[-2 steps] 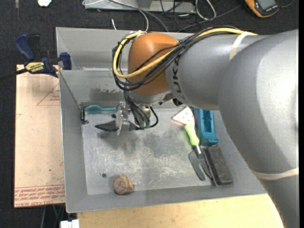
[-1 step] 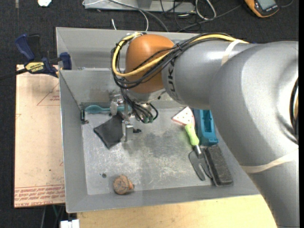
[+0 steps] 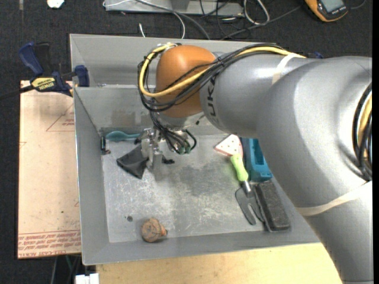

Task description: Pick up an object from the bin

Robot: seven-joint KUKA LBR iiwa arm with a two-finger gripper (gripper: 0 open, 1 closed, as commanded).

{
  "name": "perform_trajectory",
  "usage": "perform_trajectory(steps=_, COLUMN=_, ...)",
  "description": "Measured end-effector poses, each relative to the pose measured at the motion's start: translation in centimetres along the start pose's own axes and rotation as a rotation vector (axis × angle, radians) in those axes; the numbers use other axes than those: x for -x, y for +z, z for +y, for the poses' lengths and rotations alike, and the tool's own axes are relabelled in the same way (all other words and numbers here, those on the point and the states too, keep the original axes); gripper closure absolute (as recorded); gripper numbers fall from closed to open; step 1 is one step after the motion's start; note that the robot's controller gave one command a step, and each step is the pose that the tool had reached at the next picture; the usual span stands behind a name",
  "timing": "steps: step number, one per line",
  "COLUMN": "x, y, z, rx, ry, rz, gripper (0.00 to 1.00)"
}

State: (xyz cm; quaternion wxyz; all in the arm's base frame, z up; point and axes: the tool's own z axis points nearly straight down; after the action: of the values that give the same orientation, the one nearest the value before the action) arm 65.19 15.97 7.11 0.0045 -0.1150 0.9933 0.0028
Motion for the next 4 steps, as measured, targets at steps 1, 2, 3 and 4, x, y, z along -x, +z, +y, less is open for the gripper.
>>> perform_trajectory(steps=1, x=0.0, y=0.0, z=0.0, rx=0.0, ry=0.0, rz=0.0, gripper=1.0)
perform_trajectory(steps=2, x=-0.7, y=-0.1, z=-1.2, rx=0.002, ry=-0.232, rz=-0.006, gripper=1.0)
perform_trajectory(steps=3, x=-1.7, y=-0.2, z=-5.0, rx=0.002, ry=-0.357, rz=-0.008, gripper=1.0)
perform_trajectory(steps=4, x=-2.2, y=-0.2, z=-7.3, rx=0.003, ry=-0.11, rz=-0.007, gripper=1.0)
